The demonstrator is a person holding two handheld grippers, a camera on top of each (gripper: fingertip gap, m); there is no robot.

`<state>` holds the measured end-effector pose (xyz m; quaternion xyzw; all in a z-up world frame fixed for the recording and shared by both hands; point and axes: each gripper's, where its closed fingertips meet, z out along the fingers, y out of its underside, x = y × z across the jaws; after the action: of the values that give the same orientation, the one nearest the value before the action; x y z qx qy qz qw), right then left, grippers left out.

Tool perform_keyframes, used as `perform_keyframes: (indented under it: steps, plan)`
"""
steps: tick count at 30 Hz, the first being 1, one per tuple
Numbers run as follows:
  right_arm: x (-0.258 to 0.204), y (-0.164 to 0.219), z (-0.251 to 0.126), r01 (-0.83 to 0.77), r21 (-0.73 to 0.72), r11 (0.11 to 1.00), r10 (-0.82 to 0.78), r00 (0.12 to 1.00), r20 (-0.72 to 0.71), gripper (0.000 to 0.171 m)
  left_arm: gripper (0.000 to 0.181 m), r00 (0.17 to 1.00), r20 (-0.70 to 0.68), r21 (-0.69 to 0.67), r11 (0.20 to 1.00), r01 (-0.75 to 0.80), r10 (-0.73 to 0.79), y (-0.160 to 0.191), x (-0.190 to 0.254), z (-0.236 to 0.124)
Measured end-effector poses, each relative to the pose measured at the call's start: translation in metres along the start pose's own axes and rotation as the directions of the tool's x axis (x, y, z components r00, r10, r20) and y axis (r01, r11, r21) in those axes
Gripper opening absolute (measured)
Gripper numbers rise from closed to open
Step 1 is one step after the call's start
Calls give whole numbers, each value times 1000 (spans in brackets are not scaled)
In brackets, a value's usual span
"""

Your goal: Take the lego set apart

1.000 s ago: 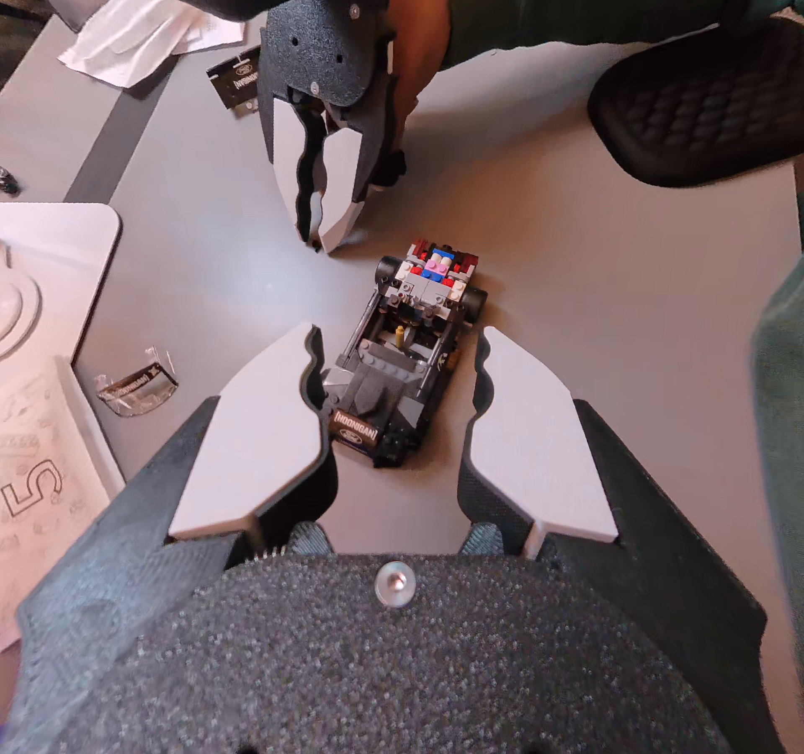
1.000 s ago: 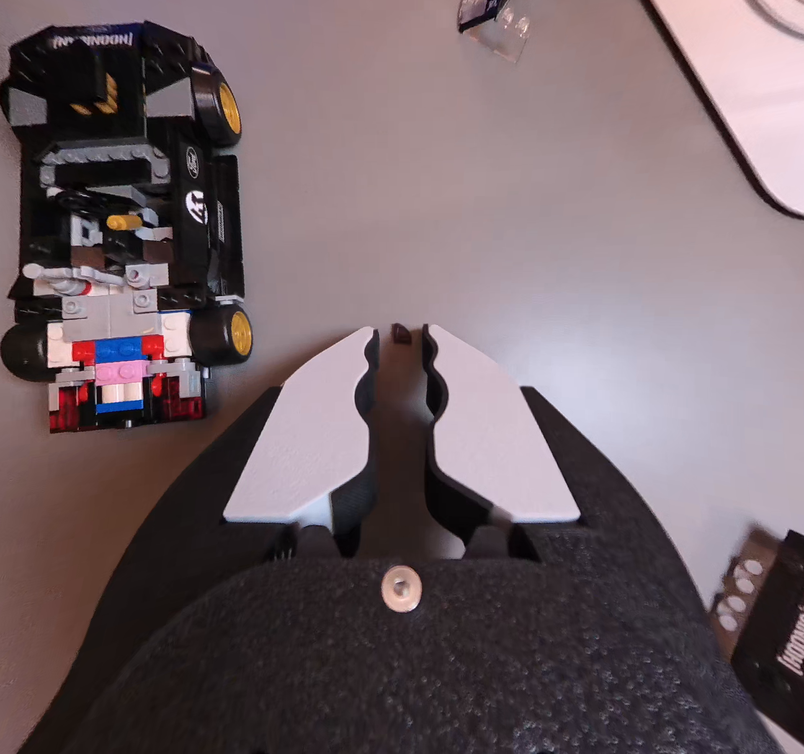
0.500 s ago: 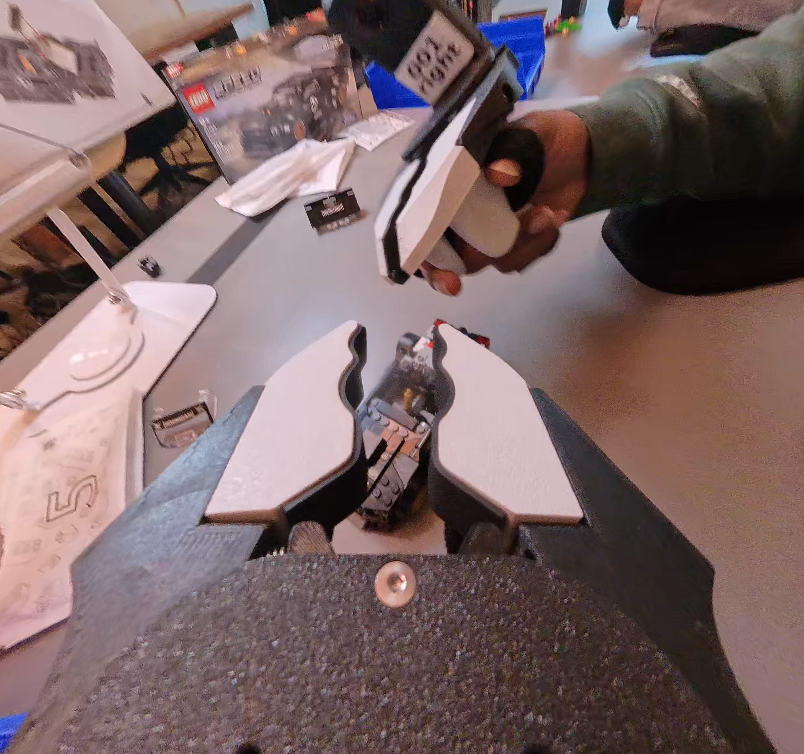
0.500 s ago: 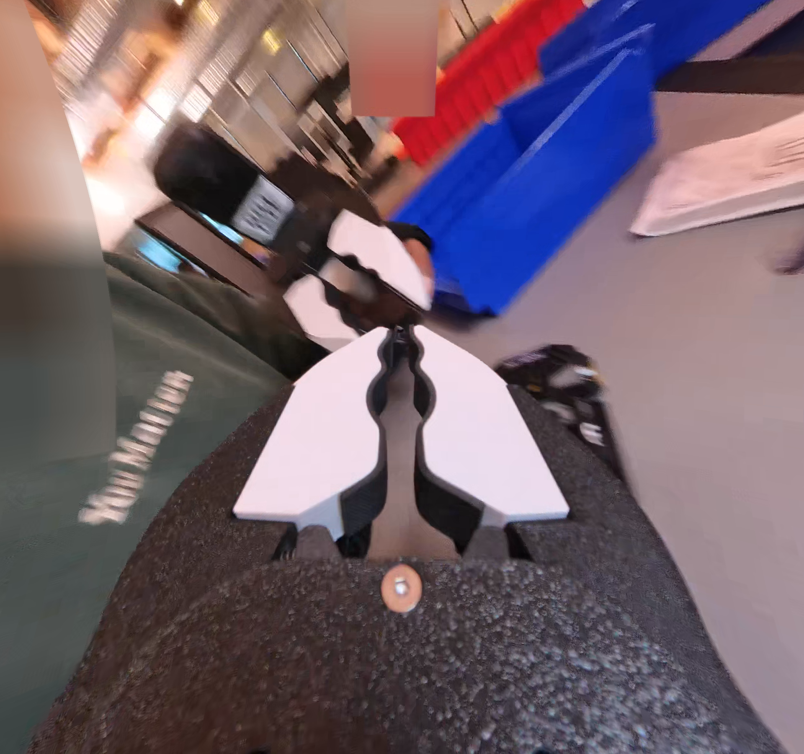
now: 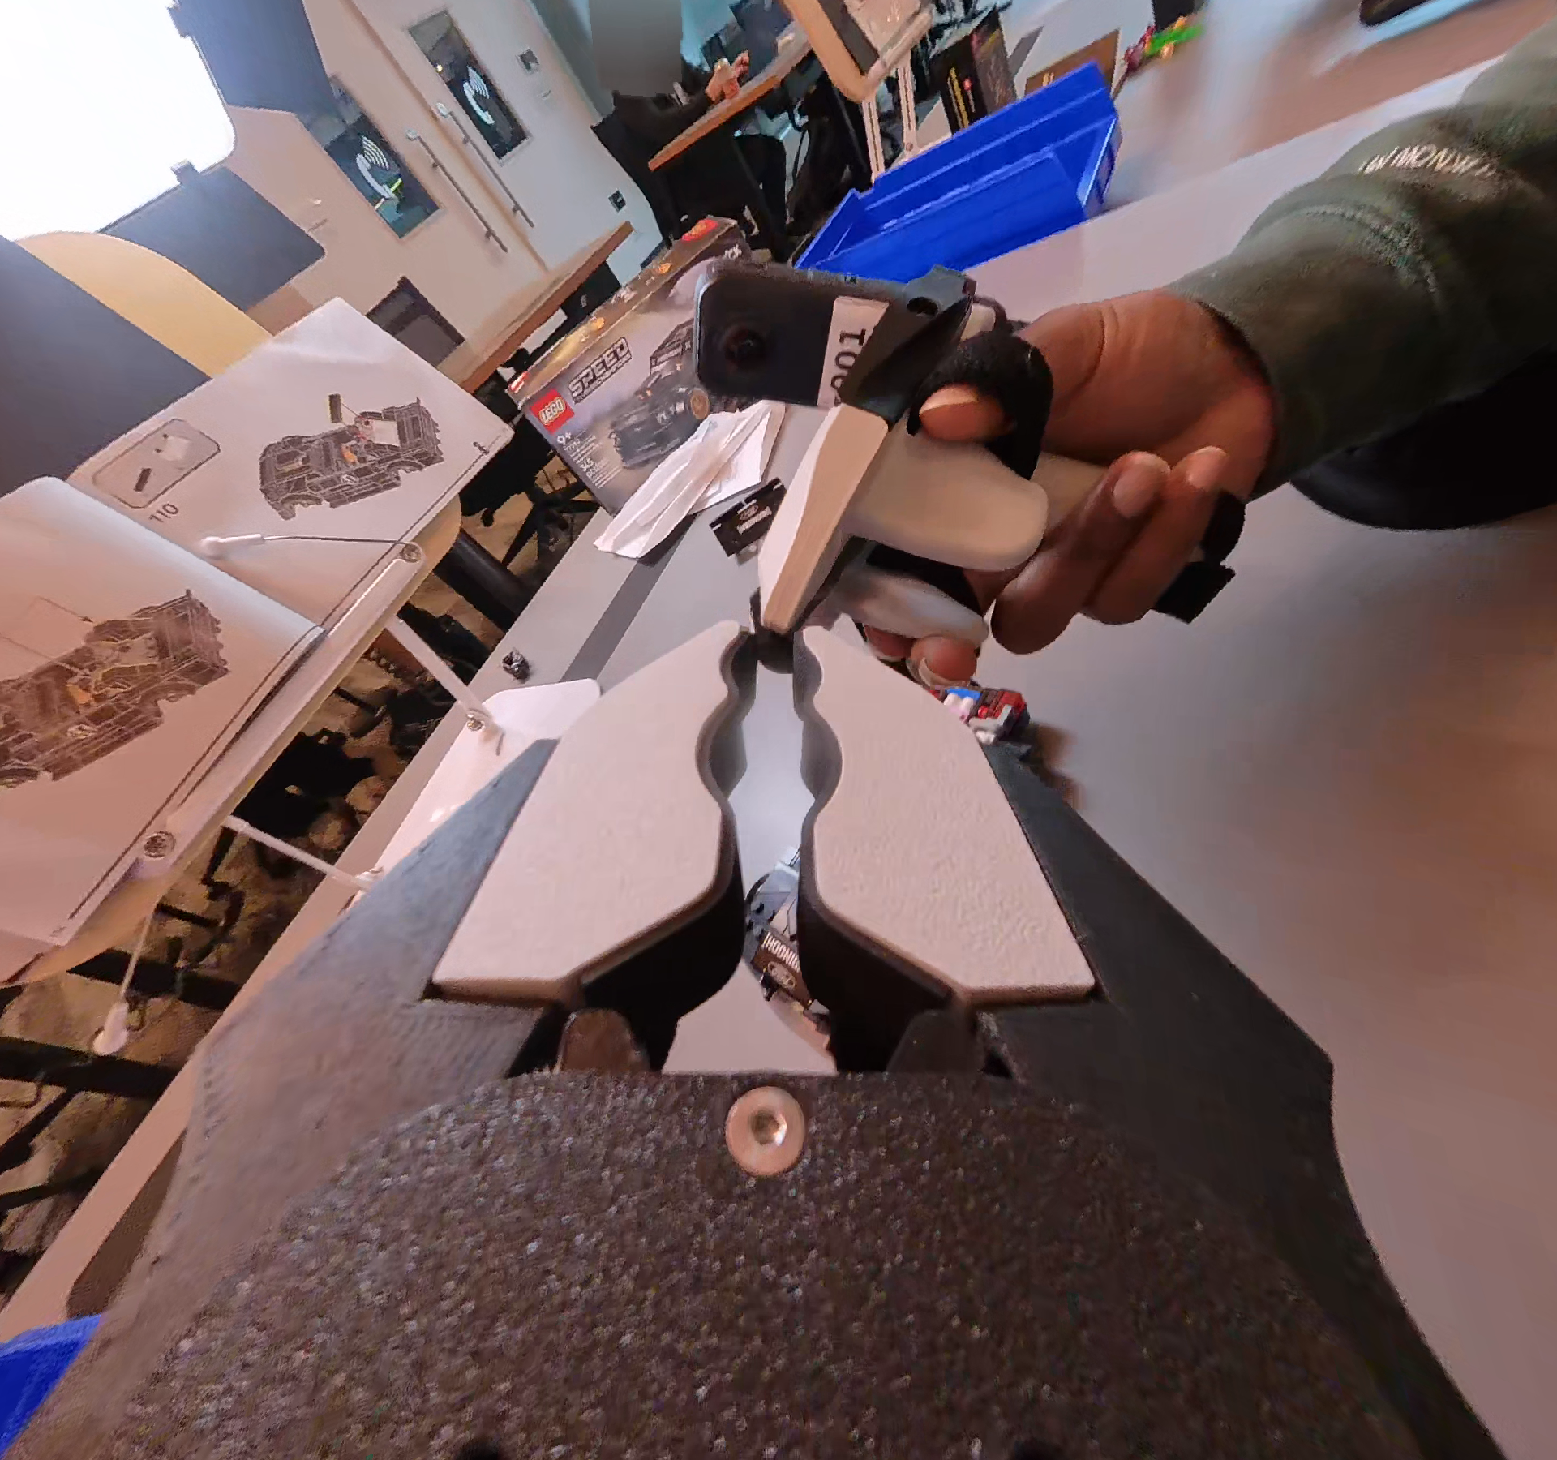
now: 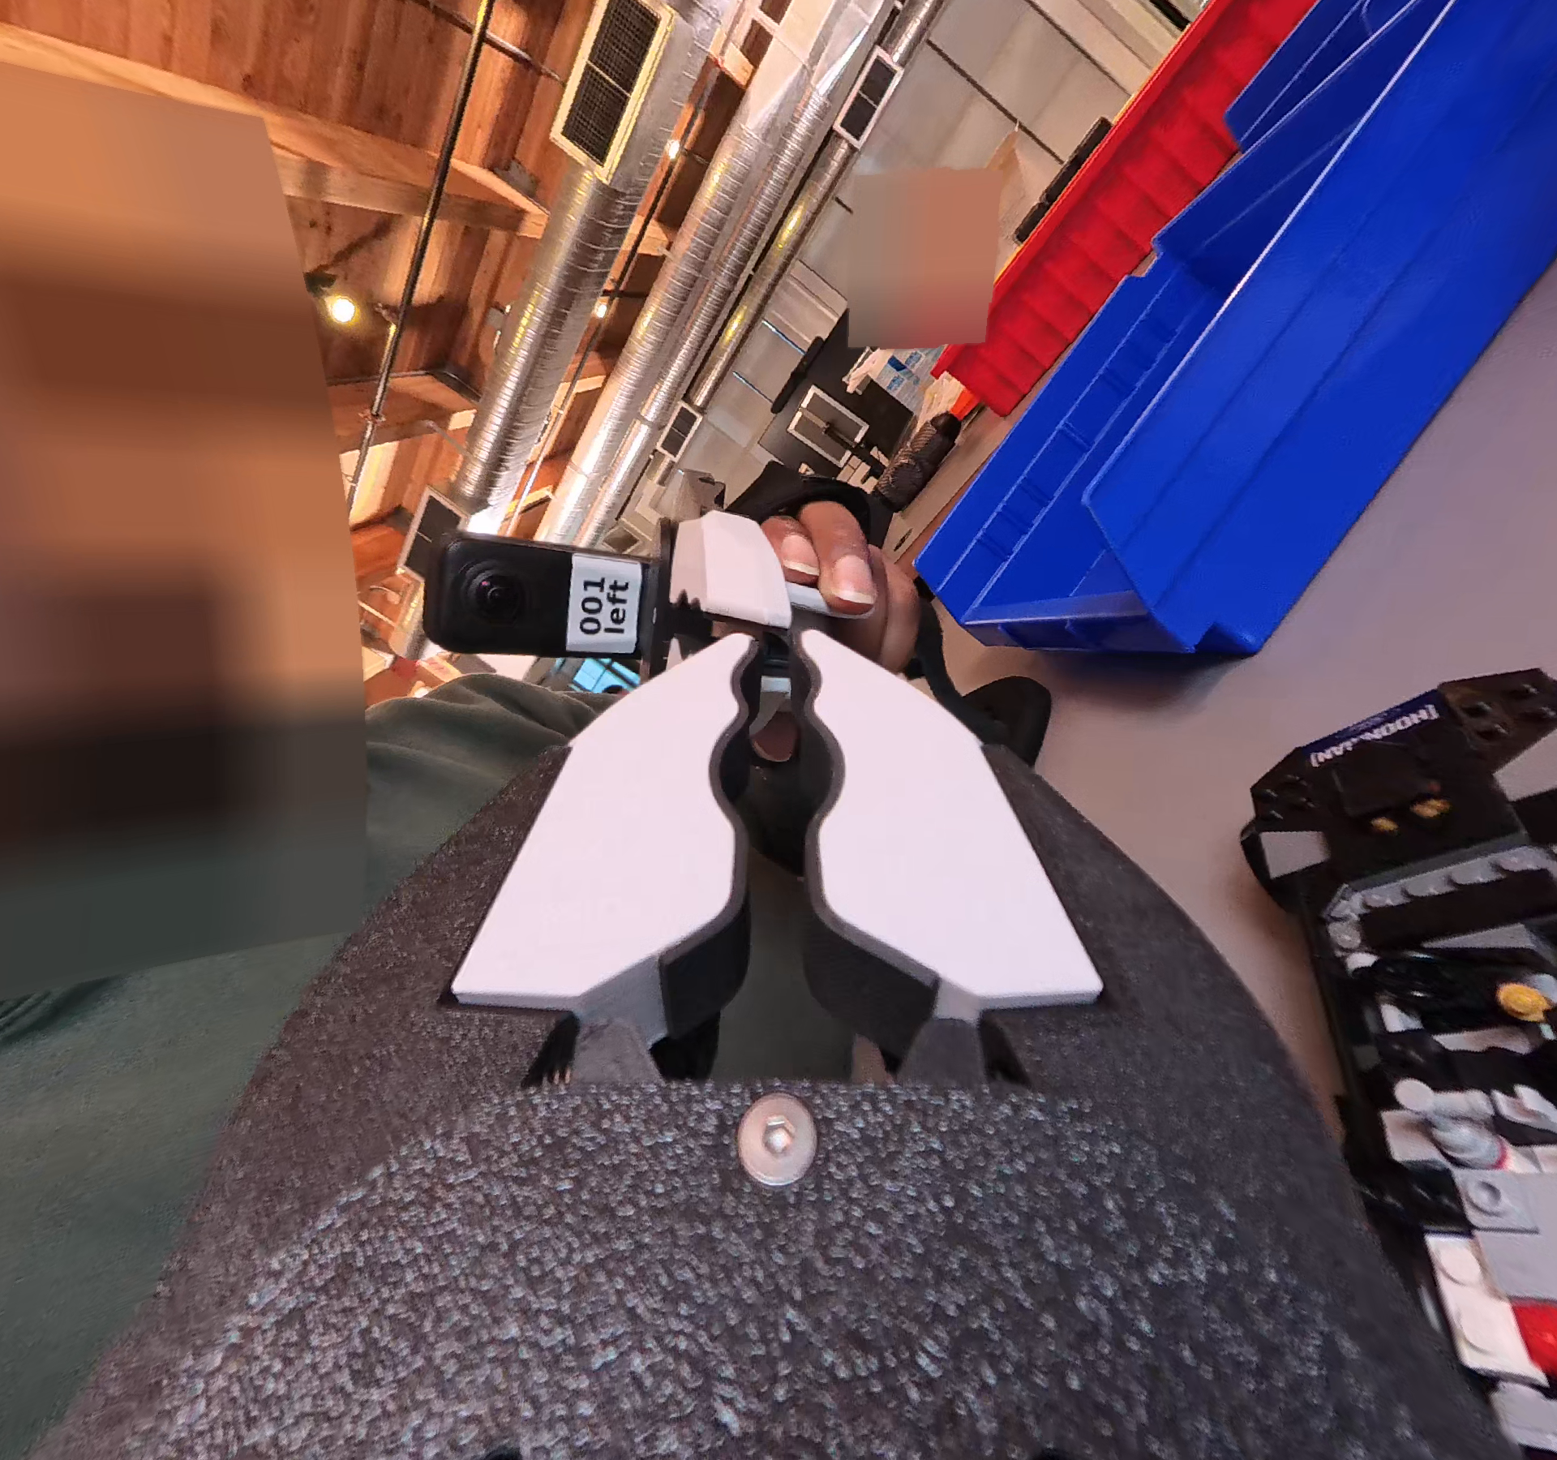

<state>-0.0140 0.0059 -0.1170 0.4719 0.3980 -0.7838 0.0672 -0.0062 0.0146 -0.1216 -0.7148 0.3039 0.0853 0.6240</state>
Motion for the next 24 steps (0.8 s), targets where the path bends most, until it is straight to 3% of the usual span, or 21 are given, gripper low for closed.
perform_keyframes:
  steps: [3,6,8,10,13,14,18,21,24]
  plan:
    - [2,-13,-14,92,21,996,-91,995,-41,18,8,999,47,-61,998,15,-12,11,-20,-14]
    - [17,-25,-43,330,-50,943,-332,910,-249,18,8,977,160,-250,952,178,-141,58,-66,-45]
    - [31,-28,-66,439,-175,881,-472,794,-383,18,8,933,233,-343,875,341,-273,96,-89,-69]
    - [48,-23,-85,494,-330,805,-594,665,-453,18,8,880,261,-459,750,476,-398,138,-92,-88]
    - [71,-8,-104,493,-539,683,-729,499,-468,19,10,830,279,-593,594,544,-482,186,-81,-104]
    - [76,-3,-106,485,-581,654,-755,471,-457,20,20,819,291,-602,571,558,-494,194,-79,-104]
    - [92,13,-106,447,-662,602,-793,429,-432,24,53,756,228,-572,543,614,-614,194,-63,-97]
    - [99,19,-106,432,-683,588,-800,432,-416,27,60,717,130,-593,526,610,-685,189,-45,-96]
    - [101,20,-108,430,-683,591,-798,439,-414,27,61,749,85,-625,550,554,-657,191,-34,-95]
